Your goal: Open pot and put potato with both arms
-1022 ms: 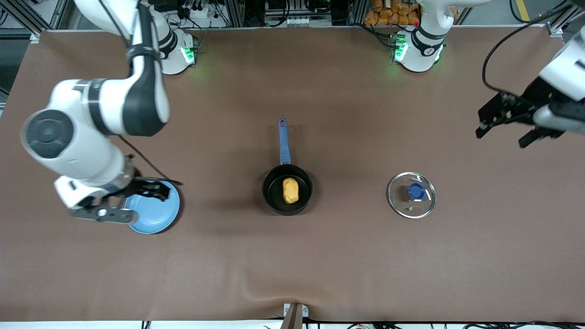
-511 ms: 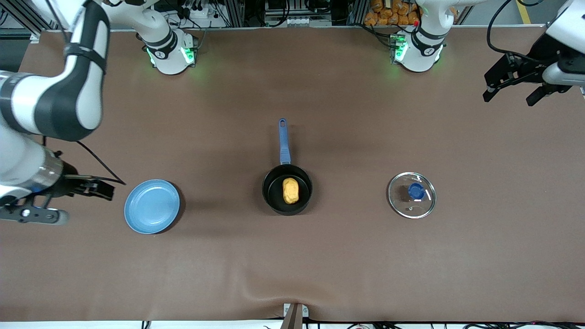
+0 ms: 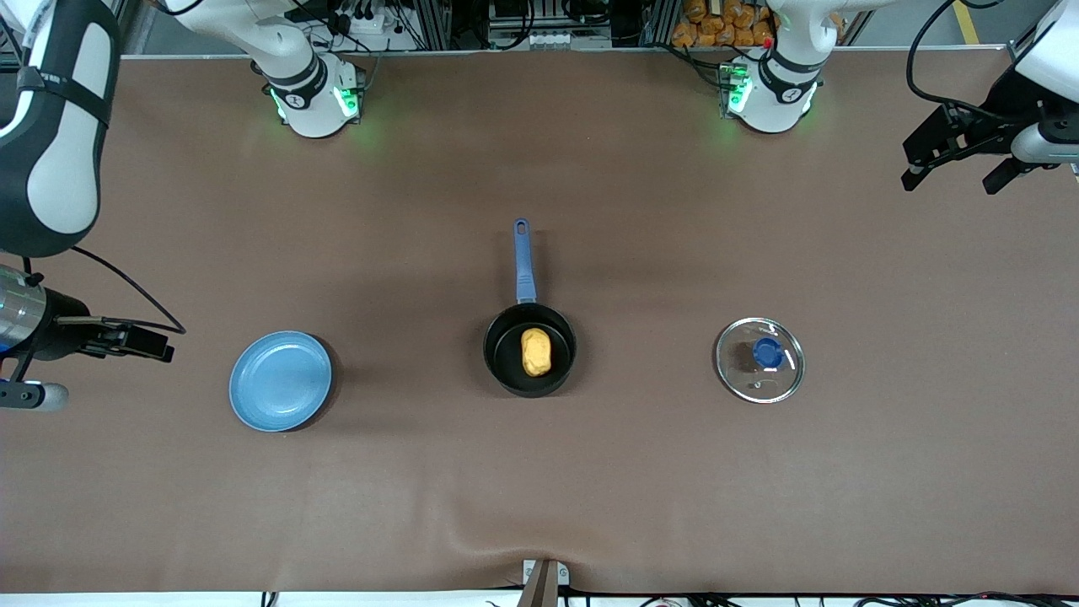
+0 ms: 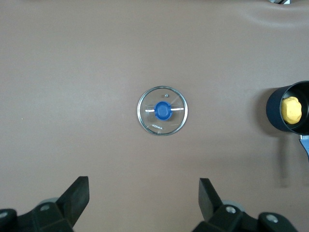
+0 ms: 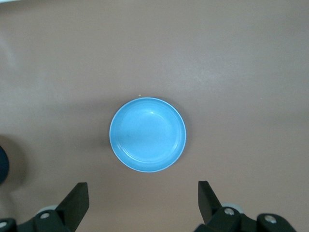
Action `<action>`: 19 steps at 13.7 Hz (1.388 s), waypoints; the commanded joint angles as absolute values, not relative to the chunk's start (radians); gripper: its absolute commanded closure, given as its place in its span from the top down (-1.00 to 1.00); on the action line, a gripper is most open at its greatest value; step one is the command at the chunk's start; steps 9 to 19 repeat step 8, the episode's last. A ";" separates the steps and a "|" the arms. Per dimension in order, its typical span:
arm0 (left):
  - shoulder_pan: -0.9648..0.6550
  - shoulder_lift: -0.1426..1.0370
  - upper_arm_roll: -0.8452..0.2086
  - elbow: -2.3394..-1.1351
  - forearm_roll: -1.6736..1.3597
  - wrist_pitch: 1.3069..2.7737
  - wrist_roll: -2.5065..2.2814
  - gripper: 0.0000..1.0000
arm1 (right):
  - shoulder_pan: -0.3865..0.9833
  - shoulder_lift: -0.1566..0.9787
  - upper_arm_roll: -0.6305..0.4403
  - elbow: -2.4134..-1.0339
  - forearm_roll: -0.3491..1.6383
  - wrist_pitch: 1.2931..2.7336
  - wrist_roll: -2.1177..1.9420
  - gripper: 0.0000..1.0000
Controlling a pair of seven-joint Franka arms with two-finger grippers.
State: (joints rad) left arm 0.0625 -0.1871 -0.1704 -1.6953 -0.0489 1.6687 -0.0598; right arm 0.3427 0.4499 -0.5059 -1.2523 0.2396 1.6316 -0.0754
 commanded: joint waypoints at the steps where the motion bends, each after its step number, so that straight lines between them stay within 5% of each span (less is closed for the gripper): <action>1: 0.107 -0.176 -0.210 -1.661 -0.029 1.641 -0.072 1.00 | 0.151 0.382 -0.228 -1.269 0.111 1.623 -0.012 1.00; 3: 0.121 -0.175 -0.213 -1.666 -0.038 1.637 -0.061 1.00 | 0.040 0.338 -0.073 -1.298 0.033 1.614 0.026 1.00; 8: 0.118 -0.173 -0.213 -1.667 -0.037 1.638 -0.057 1.00 | -0.123 0.137 0.115 -1.482 0.008 1.612 0.040 1.00; 19: 0.118 -0.173 -0.213 -1.667 -0.037 1.638 -0.057 1.00 | -0.123 0.137 0.115 -1.482 0.008 1.612 0.040 1.00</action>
